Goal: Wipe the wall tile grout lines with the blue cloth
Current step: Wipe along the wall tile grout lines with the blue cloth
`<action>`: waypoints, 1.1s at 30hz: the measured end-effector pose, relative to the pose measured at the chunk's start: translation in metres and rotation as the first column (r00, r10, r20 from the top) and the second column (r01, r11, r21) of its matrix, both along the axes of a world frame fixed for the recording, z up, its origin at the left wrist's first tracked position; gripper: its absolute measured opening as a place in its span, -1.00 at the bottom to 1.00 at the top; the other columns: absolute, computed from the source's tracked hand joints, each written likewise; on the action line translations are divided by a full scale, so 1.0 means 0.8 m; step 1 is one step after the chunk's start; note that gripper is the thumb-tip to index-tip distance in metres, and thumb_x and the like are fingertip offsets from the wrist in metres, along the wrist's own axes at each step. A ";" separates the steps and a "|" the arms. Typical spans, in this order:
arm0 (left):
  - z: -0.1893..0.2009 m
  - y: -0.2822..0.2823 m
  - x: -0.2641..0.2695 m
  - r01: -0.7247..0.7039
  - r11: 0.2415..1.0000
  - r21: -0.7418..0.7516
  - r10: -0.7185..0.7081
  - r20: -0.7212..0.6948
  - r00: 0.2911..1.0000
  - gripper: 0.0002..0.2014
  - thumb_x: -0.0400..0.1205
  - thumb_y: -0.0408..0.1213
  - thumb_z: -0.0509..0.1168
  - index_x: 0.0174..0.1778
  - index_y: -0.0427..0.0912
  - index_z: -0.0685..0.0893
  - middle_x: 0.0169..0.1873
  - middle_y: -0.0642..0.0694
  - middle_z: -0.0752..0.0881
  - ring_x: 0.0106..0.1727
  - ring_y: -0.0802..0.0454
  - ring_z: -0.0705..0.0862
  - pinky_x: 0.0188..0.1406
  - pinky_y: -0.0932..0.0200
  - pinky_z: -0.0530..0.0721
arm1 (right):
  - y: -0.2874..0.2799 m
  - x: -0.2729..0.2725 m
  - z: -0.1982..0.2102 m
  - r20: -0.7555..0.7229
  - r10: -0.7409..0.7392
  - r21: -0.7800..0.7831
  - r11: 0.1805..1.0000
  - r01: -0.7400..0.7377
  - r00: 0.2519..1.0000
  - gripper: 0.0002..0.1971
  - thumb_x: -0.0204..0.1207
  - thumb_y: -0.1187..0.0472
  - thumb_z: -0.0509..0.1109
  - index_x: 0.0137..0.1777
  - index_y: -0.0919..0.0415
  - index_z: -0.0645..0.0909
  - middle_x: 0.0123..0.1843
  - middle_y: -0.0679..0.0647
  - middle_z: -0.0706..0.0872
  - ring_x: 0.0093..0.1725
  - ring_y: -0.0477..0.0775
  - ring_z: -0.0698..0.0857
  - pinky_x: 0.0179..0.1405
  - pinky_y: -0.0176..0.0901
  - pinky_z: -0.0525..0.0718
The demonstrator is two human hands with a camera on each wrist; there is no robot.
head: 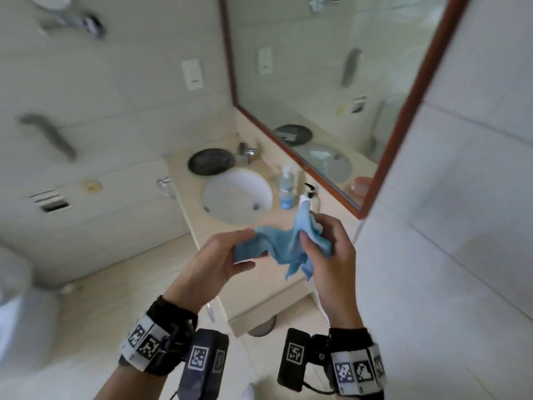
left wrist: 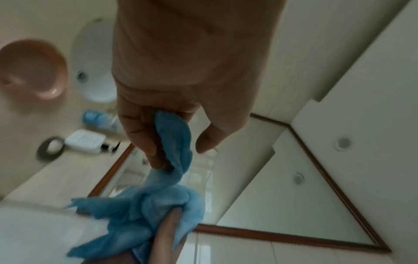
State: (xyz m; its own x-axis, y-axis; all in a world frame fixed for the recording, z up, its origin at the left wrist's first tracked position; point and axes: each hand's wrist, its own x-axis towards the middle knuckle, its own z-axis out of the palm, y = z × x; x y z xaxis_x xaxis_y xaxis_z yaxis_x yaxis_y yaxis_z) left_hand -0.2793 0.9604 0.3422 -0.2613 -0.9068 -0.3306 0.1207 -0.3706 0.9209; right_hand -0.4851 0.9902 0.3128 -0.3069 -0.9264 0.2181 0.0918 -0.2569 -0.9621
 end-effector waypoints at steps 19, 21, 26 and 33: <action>0.065 -0.048 0.371 -0.169 0.869 -0.464 0.395 0.447 0.802 -0.55 0.89 0.02 0.05 0.28 -0.02 0.85 -0.03 0.20 0.80 -0.03 0.41 0.69 0.11 0.25 0.58 | -0.139 0.427 0.032 0.104 0.473 0.014 0.879 -0.477 0.875 -0.60 0.53 0.11 0.68 0.33 0.05 0.70 0.15 0.15 0.83 0.13 0.23 0.85 0.06 0.10 0.82; 0.059 -0.063 0.425 -0.095 0.839 -0.536 0.426 0.536 0.729 -0.62 0.90 -0.08 0.09 0.28 0.00 0.85 -0.04 0.24 0.72 -0.03 0.44 0.66 0.10 0.36 0.54 | -0.156 0.474 0.026 0.168 0.482 0.059 0.866 -0.497 0.860 -0.53 0.44 0.01 0.70 0.32 0.04 0.72 0.15 0.27 0.82 0.11 0.42 0.83 0.04 0.34 0.79; 0.032 -0.095 0.539 0.192 0.749 -0.635 0.388 0.654 0.649 -0.53 0.68 -0.25 0.49 0.53 0.07 0.69 0.40 0.22 0.64 0.35 0.39 0.60 0.22 0.47 0.56 | -0.205 0.567 0.011 0.322 0.446 0.121 0.855 -0.504 0.835 -0.59 0.50 0.14 0.65 0.34 0.10 0.71 0.20 0.33 0.82 0.16 0.44 0.83 0.05 0.26 0.79; 0.012 -0.169 0.628 0.268 0.660 -0.702 0.548 0.694 0.468 -0.33 0.56 -0.25 0.60 0.61 0.08 0.59 0.47 0.20 0.63 0.47 0.25 0.57 0.48 0.46 0.42 | -0.285 0.664 0.011 0.433 0.550 0.073 0.768 -0.636 0.714 -0.63 0.69 0.15 0.48 0.42 0.30 0.64 0.16 0.43 0.74 0.08 0.40 0.72 -0.03 0.12 0.73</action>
State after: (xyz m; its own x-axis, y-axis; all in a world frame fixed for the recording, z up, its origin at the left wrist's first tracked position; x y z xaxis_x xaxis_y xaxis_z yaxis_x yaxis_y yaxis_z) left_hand 0.2235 0.8248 0.3517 -0.0870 -0.9117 0.4015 -0.8186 0.2951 0.4927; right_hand 0.0461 0.7622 0.3213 0.3059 -0.9521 -0.0047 0.5107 0.1683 -0.8431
